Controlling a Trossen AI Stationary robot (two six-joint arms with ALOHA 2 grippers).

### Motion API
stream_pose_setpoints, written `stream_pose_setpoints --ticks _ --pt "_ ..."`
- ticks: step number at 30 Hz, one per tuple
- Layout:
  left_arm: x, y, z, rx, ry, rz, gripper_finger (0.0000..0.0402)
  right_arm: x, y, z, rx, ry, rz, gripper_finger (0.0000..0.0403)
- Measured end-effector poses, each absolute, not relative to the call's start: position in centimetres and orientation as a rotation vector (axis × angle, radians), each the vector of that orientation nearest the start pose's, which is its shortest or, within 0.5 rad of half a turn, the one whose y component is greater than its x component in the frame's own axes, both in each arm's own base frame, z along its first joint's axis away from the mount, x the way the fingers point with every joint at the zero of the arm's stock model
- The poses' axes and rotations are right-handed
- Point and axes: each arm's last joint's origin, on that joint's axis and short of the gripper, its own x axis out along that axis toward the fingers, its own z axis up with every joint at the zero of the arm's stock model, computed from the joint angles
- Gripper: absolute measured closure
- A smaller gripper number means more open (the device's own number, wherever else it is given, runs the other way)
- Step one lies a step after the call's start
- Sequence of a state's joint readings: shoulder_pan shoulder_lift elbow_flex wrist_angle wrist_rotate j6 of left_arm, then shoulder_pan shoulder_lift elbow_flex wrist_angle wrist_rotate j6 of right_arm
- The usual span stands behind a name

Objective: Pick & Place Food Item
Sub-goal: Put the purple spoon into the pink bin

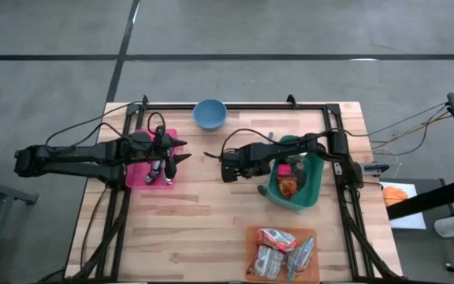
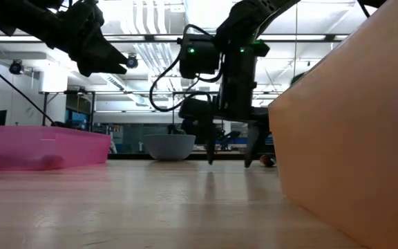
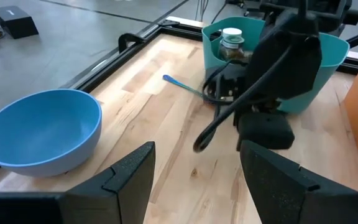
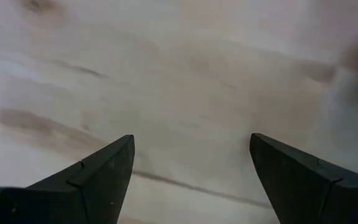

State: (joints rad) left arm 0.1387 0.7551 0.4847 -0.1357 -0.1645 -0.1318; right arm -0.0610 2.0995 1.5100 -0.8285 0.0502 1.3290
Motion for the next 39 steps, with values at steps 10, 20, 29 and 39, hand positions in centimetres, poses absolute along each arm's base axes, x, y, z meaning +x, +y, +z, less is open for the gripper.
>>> stream_pose_setpoints --ticks 10,20,29,39 --pt "16.6 2.8 23.9 -0.124 0.388 0.325 0.0164 36.5 -0.9 16.0 1.122 1.118 -1.077 0.0087" --pt "16.6 2.8 23.8 -0.124 0.391 0.326 0.0164 33.5 -0.2 16.7 1.151 0.974 -1.045 0.0087" --pt "16.6 2.8 23.8 -0.124 0.392 0.326 0.0164 33.6 -4.7 18.4 1.06 0.998 -1.031 0.0087" --pt "16.6 2.8 23.8 -0.124 0.392 0.326 0.0164 33.4 -9.6 17.5 1.073 1.044 -1.118 0.0087"
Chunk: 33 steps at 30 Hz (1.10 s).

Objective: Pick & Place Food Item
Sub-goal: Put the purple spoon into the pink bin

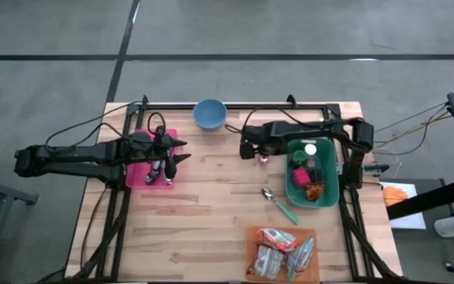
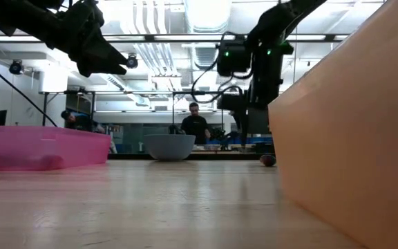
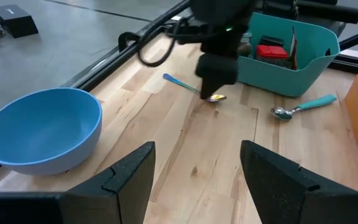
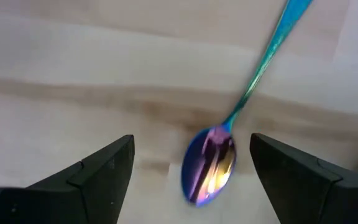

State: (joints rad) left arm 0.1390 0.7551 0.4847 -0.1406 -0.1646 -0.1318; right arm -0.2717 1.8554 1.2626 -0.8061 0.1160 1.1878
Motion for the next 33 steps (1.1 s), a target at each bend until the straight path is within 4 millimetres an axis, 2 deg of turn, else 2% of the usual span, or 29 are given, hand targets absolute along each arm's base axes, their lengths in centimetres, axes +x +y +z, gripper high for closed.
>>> stream_pose_setpoints --ticks 5,11,16,33 --pt "16.6 2.8 23.8 -0.124 0.395 0.326 0.0164 33.7 -11.3 16.0 1.109 1.088 -1.135 0.0087" --pt "16.5 2.8 23.6 -0.123 0.419 0.327 0.0164 34.4 -11.9 14.3 1.118 1.148 -1.142 0.0087" --pt "16.4 2.8 23.5 -0.123 0.436 0.328 0.0164 34.7 -12.1 14.3 1.104 1.189 -1.146 0.0087" --pt "16.4 2.8 23.4 -0.122 0.438 0.328 0.0164 34.7 -12.7 14.3 1.066 1.167 -1.146 0.0091"
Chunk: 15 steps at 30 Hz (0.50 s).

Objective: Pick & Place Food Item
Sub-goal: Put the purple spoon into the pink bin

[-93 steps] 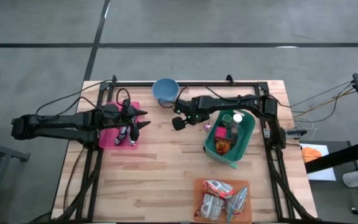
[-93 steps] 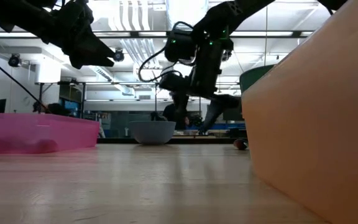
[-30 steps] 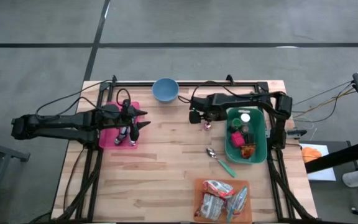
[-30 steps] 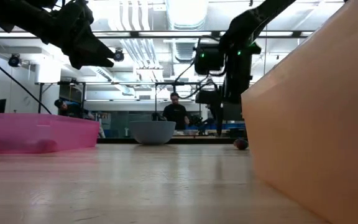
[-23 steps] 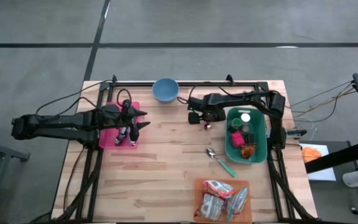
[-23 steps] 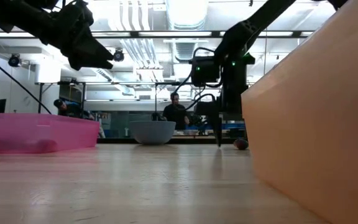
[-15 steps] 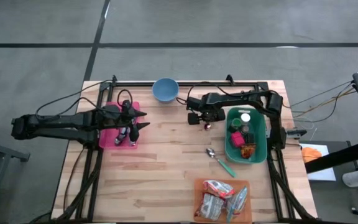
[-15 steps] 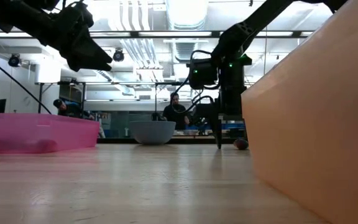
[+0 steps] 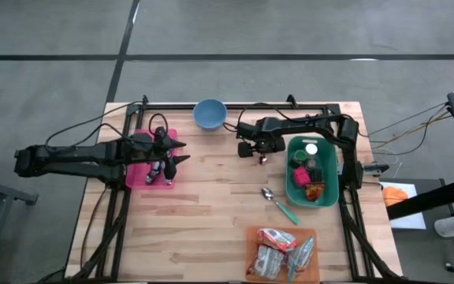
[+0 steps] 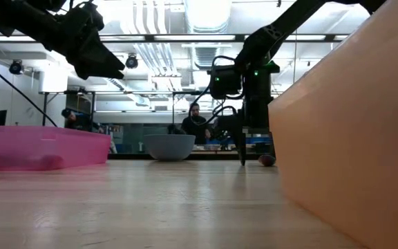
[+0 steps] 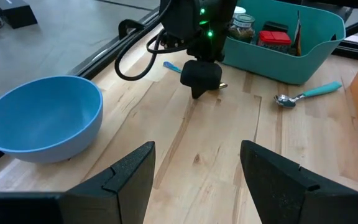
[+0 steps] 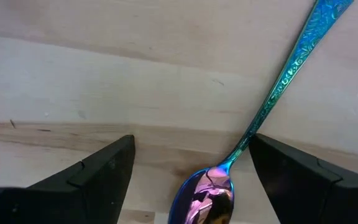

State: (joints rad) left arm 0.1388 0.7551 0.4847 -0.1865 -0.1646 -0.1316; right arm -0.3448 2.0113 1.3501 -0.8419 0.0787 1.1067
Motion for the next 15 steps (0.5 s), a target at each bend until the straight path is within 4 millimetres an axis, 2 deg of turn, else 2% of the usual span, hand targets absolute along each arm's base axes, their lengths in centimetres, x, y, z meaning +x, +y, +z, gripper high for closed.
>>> stream_pose_setpoints --ticks 3,15 --pt "16.41 2.77 23.43 -0.123 0.438 0.328 0.0164 34.85 -12.77 14.28 1.061 1.148 -1.136 0.0114" --pt "16.41 2.77 23.43 -0.123 0.438 0.328 0.0164 34.85 -12.82 14.04 1.055 1.135 -1.132 0.0253"
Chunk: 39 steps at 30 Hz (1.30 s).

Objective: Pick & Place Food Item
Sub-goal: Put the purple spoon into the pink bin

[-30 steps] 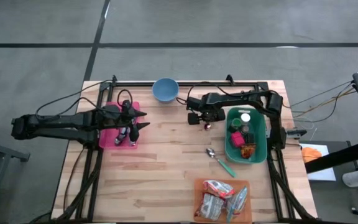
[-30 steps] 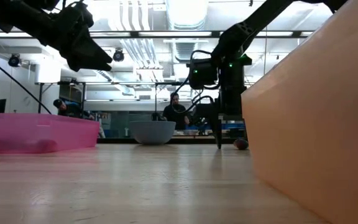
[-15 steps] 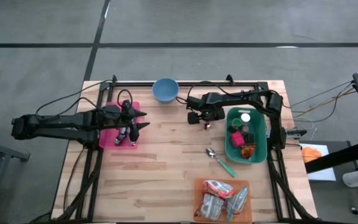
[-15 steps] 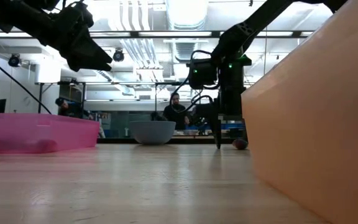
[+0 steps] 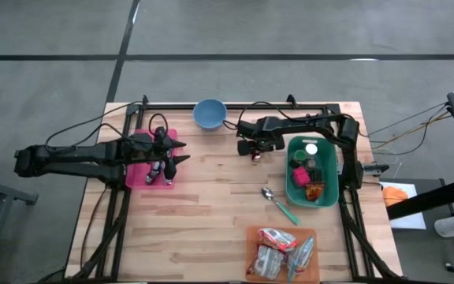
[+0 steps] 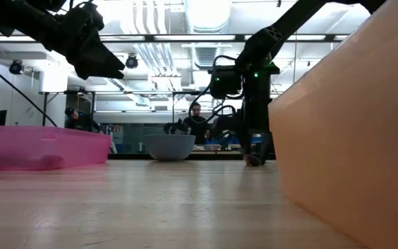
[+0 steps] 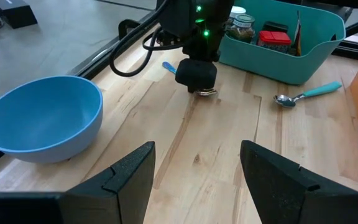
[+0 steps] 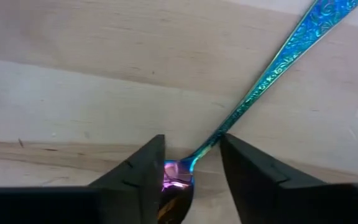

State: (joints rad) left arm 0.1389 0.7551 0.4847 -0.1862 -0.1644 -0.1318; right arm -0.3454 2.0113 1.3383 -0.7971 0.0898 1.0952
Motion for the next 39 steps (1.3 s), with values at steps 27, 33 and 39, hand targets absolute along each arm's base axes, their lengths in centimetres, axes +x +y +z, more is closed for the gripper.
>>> stream_pose_setpoints --ticks 27,33,39 --pt "16.4 2.8 23.4 -0.122 0.438 0.328 0.0164 37.1 -9.4 14.7 0.988 1.103 -0.984 0.0383" --pt "16.4 2.8 23.4 -0.122 0.438 0.328 0.0164 38.9 -7.1 15.2 0.956 1.016 -0.868 0.0383" --pt "16.4 2.8 23.4 -0.123 0.438 0.328 0.0164 40.8 -5.3 16.0 0.929 0.896 -0.711 0.0383"
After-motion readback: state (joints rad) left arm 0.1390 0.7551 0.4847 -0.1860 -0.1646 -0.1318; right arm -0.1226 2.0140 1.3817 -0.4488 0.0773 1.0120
